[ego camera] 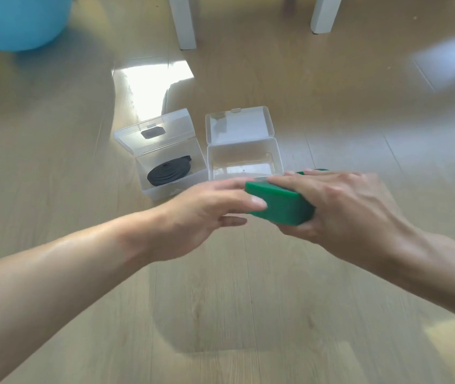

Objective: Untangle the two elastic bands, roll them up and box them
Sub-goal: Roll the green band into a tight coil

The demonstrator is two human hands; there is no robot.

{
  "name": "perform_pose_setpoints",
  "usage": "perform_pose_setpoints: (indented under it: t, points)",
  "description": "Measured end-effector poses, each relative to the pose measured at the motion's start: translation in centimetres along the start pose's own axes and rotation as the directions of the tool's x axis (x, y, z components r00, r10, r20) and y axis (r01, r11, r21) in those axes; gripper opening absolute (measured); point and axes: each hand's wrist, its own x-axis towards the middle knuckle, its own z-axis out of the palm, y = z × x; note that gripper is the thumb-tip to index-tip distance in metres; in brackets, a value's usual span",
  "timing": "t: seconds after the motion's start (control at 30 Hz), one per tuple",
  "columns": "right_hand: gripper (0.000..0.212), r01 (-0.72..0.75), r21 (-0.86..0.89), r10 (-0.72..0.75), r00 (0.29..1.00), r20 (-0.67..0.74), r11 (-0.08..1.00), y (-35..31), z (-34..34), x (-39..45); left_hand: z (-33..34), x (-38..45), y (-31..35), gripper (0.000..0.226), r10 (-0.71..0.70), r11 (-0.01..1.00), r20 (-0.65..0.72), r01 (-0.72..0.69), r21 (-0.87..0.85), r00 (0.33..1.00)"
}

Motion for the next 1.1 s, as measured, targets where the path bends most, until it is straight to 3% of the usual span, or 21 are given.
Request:
perform_pose_setpoints:
  t: [0.1, 0.17, 0.27, 0.4, 0.5, 0.57, 0.67, 0.83, 0.97, 1.03, 1.1]
  points:
    - [0.044, 0.021, -0.032, -0.023, 0.998, -0.054, 0.999, -1.1, 0.0, -0.2, 2.9, 0.2, 0.1, 0.070, 0.030, 0.987, -0.200, 0.004, 0.163, 0.979]
    - [0.043, 0.013, 0.006, -0.012, 0.995, -0.094, 1.000, -1.4, 0.1, -0.2, 3.9, 0.2, -0.4, 0.075, 0.064, 0.991, -0.335, -0.019, 0.135, 0.940]
    - [0.044, 0.002, 0.087, 0.013, 0.985, -0.170, 0.996, -1.3, 0.4, -0.3, 3.8, 0.3, -0.9, 0.079, 0.127, 0.992, -0.397, -0.106, 0.075, 0.909]
    - [0.061, 0.069, 0.389, -0.022, 0.992, -0.124, 0.919, 0.0, 0.9, -0.9, 2.9, 0.6, -1.3, 0.079, 0.193, 0.978, -0.338, -0.207, -0.006, 0.921]
    - [0.073, 0.100, 0.526, -0.038, 0.991, -0.127, 0.845, 0.7, 1.6, -1.2, 2.7, 0.6, -1.0, 0.072, 0.211, 0.973, -0.182, -0.225, -0.060, 0.960]
    - [0.074, 0.110, 0.551, -0.030, 0.988, -0.152, 0.827, 0.6, 1.8, -1.2, 2.9, 0.5, -0.8, 0.061, 0.234, 0.966, -0.034, -0.237, -0.106, 0.972]
    - [0.076, 0.143, 0.537, -0.039, 0.979, -0.200, 0.831, 0.0, 1.6, -0.6, 2.8, 0.3, -0.4, 0.062, 0.194, 0.951, 0.101, -0.161, -0.264, 0.976]
    - [0.076, 0.169, 0.581, -0.061, 0.978, -0.200, 0.796, -1.0, 0.7, -0.2, 1.7, 0.0, -0.5, 0.060, 0.191, 0.912, 0.328, -0.044, -0.407, 0.925]
    - [0.058, 0.058, 0.553, 0.011, 0.993, -0.121, 0.831, -0.6, 0.4, -0.1, 1.2, 0.2, -1.0, 0.078, 0.081, 0.928, 0.206, 0.002, -0.374, 0.975]
    - [0.053, -0.002, 0.485, 0.047, 0.996, -0.081, 0.875, -0.2, 0.5, -0.1, 0.9, 0.2, -1.2, 0.067, 0.024, 0.958, 0.084, 0.002, -0.286, 0.996]
    - [0.049, -0.022, 0.429, 0.052, 0.997, -0.059, 0.903, -0.1, 0.7, 0.0, 1.7, 0.1, -0.9, 0.050, 0.051, 0.988, 0.000, -0.051, -0.145, 0.999]
